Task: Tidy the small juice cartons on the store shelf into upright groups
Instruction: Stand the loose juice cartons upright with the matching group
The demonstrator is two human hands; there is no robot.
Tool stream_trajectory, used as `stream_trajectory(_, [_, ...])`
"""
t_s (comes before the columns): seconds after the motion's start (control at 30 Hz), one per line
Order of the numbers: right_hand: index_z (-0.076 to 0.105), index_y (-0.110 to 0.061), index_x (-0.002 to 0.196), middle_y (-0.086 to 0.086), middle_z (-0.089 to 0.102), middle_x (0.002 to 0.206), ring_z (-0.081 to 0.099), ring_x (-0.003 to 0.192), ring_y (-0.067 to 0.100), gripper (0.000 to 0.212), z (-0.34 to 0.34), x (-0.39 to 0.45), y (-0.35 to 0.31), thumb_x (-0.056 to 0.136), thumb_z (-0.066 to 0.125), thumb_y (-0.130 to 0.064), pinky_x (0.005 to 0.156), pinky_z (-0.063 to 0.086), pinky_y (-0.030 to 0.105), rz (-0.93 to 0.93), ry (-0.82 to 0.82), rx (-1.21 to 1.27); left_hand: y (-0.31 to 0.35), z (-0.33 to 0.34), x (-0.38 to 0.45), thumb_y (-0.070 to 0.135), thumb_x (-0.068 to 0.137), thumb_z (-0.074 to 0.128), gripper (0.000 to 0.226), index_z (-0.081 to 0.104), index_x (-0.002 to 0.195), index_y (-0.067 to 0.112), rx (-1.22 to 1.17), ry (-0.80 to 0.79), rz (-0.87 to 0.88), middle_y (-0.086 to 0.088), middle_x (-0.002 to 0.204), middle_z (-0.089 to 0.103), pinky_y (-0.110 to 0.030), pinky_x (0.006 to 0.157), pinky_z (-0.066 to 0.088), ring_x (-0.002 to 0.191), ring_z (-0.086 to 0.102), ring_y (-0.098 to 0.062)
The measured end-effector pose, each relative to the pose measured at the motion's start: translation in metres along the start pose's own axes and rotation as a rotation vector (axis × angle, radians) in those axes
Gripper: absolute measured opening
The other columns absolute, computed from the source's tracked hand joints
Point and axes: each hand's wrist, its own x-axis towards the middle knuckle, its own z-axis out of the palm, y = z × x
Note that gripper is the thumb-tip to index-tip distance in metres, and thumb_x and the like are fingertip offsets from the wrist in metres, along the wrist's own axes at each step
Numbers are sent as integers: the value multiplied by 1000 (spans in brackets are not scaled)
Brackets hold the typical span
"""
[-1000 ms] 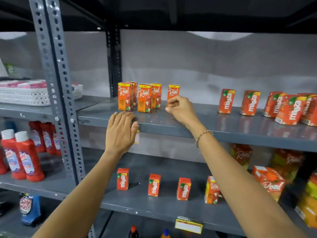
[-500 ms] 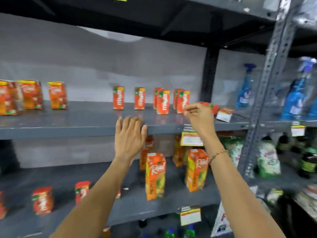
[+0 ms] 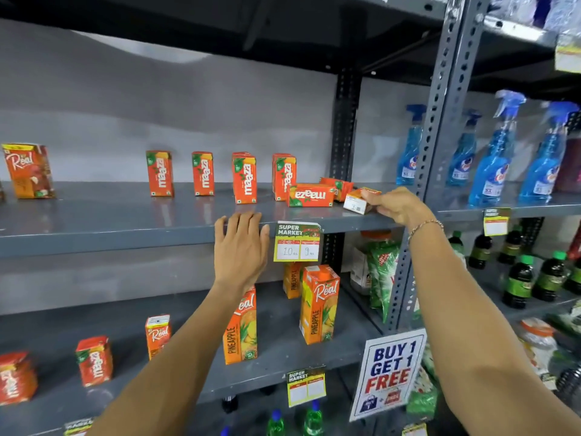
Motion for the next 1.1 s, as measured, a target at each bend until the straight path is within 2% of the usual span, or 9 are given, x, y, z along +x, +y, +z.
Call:
stream_trajectory(0.07, [46, 1, 123, 12, 63, 116, 60, 111, 19, 61, -5, 8, -6, 74, 76, -18, 95, 48, 26, 52, -107, 38, -2, 0, 0, 34, 99, 31, 42, 62, 117, 13, 1, 4, 2, -2, 119, 65, -41, 105, 33, 114, 57, -21])
stream_trajectory(0.2, [57, -11, 86, -2, 59, 84, 47, 71, 7, 31, -11, 14, -16, 72, 76, -31, 54, 40, 17, 158, -184, -225, -2, 1, 0, 36, 99, 28, 45, 62, 118, 14, -2, 14, 1, -2, 120, 65, -41, 104, 34, 114, 58, -21])
stream_trajectory(0.3, [58, -18, 79, -4, 50, 73, 31, 60, 9, 39, -13, 20, -15, 61, 80, -45, 51, 26, 21, 191, -203, -371, -4, 2, -1, 36, 99, 27, 46, 61, 119, 14, -5, 25, 13, -3, 121, 64, -40, 104, 33, 115, 57, -21])
stream_trajectory(0.5, [58, -18, 89, -3, 45, 73, 27, 59, 11, 86, -11, 23, -18, 17, 82, -58, 52, 26, 24, 186, -189, -471, -8, 5, -1, 36, 99, 30, 44, 60, 121, 13, 20, 24, 51, -3, 122, 63, -38, 104, 29, 115, 57, -22])
stream_trajectory(0.7, [50, -17, 118, 1, 54, 99, 42, 72, 12, 82, -1, 7, -18, 51, 84, -51, 62, 36, 25, 118, -107, -399, -10, 7, -1, 36, 98, 30, 44, 60, 121, 13, 25, 20, 58, -4, 121, 64, -38, 104, 27, 114, 58, -23])
stream_trajectory(0.83, [22, -24, 136, 5, 51, 130, 52, 116, 22, 99, 22, -9, -6, 60, 86, -12, 97, 46, 45, -197, 6, -129, -8, 3, -2, 35, 98, 31, 44, 60, 120, 11, 16, 17, 61, -5, 121, 64, -39, 104, 28, 114, 58, -24])
stream_trajectory(0.93, [9, -27, 144, 13, 54, 133, 54, 121, 29, 113, 39, -25, 2, 63, 84, -9, 105, 40, 51, -330, 73, -110, -11, -3, -2, 36, 98, 30, 47, 59, 124, 11, 8, -21, 85, -5, 124, 63, -41, 104, 35, 116, 58, -24])
stream_trajectory(1.0, [14, -25, 144, 12, 60, 127, 58, 116, 27, 110, 48, -36, 4, 62, 85, -12, 103, 42, 49, -328, 98, -67, -19, -9, -2, 36, 97, 30, 48, 59, 124, 9, 10, -31, 125, -7, 124, 63, -43, 103, 39, 116, 59, -25])
stream_trajectory(1.1, [51, -17, 122, 6, 68, 116, 64, 107, 22, 74, 68, -58, 0, 58, 87, -16, 96, 49, 43, -334, 65, -28, -42, -22, -4, 35, 97, 32, 45, 60, 120, 7, 33, -12, 123, -10, 120, 65, -44, 103, 39, 114, 59, -28])
